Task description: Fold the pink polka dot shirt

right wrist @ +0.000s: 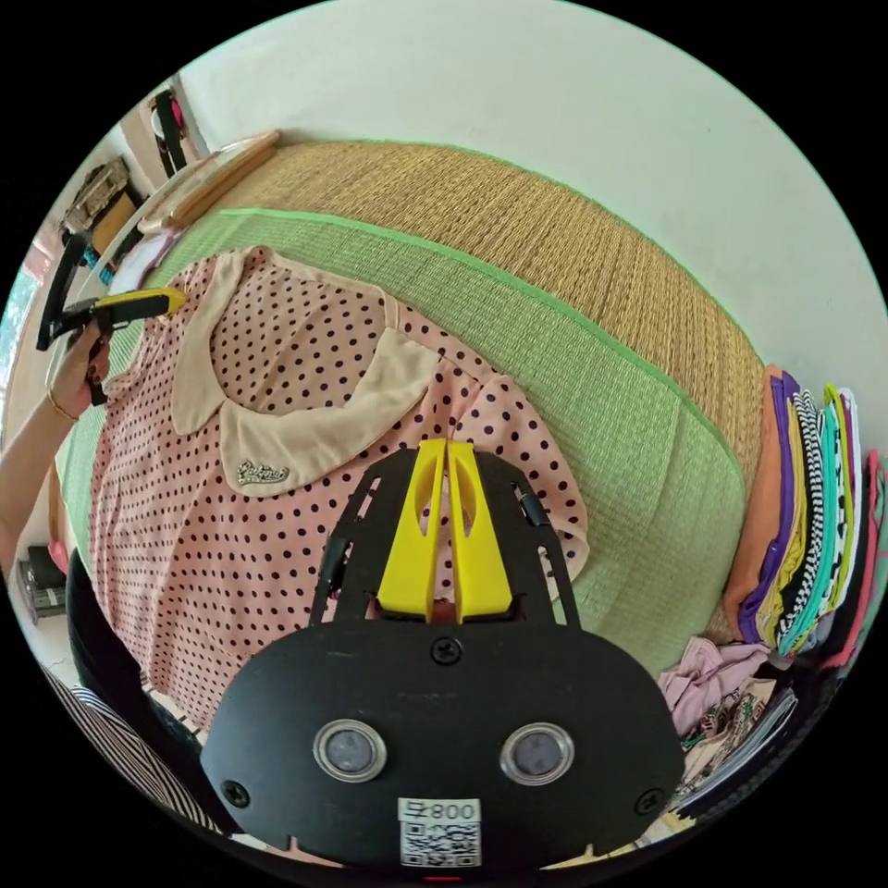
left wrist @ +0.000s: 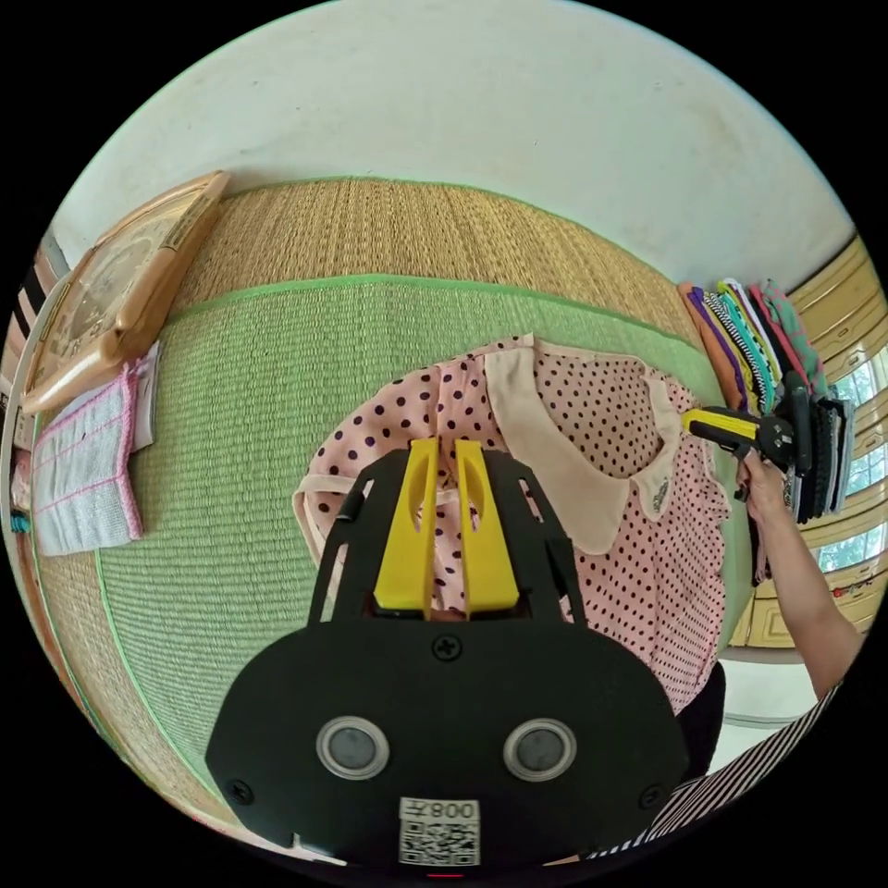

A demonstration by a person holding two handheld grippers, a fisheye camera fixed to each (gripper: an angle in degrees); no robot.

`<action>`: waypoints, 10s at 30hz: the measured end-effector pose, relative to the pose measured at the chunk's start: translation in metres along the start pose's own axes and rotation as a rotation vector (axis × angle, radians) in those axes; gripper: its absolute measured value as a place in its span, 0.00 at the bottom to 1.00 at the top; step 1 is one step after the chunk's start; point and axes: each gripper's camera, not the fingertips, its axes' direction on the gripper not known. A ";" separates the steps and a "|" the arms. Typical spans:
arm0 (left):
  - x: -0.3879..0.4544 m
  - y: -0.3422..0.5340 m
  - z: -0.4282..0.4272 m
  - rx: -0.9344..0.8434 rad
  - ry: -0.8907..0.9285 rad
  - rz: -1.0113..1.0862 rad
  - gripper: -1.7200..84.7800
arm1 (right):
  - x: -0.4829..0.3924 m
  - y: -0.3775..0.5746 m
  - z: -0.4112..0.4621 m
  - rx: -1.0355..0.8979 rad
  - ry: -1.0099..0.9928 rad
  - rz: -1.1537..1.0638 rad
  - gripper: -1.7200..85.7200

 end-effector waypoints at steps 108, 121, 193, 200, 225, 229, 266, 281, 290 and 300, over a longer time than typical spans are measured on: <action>0.539 -0.113 0.416 -0.200 0.110 0.591 0.03 | 0.179 0.380 0.115 0.400 -0.437 0.422 0.05; 0.431 -0.121 0.382 -0.128 0.371 0.310 0.03 | 0.152 0.369 0.111 0.438 -0.477 0.166 0.04; -0.082 0.278 0.029 0.229 0.161 -0.375 0.11 | -0.068 0.154 0.069 0.198 -0.565 -0.217 0.09; -0.138 0.299 0.031 0.251 0.316 -0.389 0.11 | -0.159 0.033 0.058 0.155 -0.499 -0.325 0.11; -0.241 0.351 -0.041 0.373 0.431 -0.279 0.09 | -0.392 -0.227 0.118 -0.099 -0.032 -0.599 0.11; -0.244 0.347 -0.043 0.299 0.363 -0.258 0.10 | -0.399 -0.241 0.116 -0.113 -0.031 -0.613 0.11; -0.174 0.306 -0.030 0.081 0.461 0.044 0.05 | -0.190 -0.223 0.101 -0.056 -0.458 -0.260 0.07; -0.152 0.303 -0.016 0.040 0.470 0.036 0.03 | -0.183 -0.206 0.106 -0.064 -0.439 -0.279 0.04; -0.142 0.309 -0.014 0.061 0.445 0.016 0.03 | -0.173 -0.183 0.100 -0.036 -0.414 -0.244 0.02; -0.134 0.327 -0.019 0.146 0.474 0.005 0.04 | -0.084 -0.039 0.049 0.029 -0.140 0.015 0.04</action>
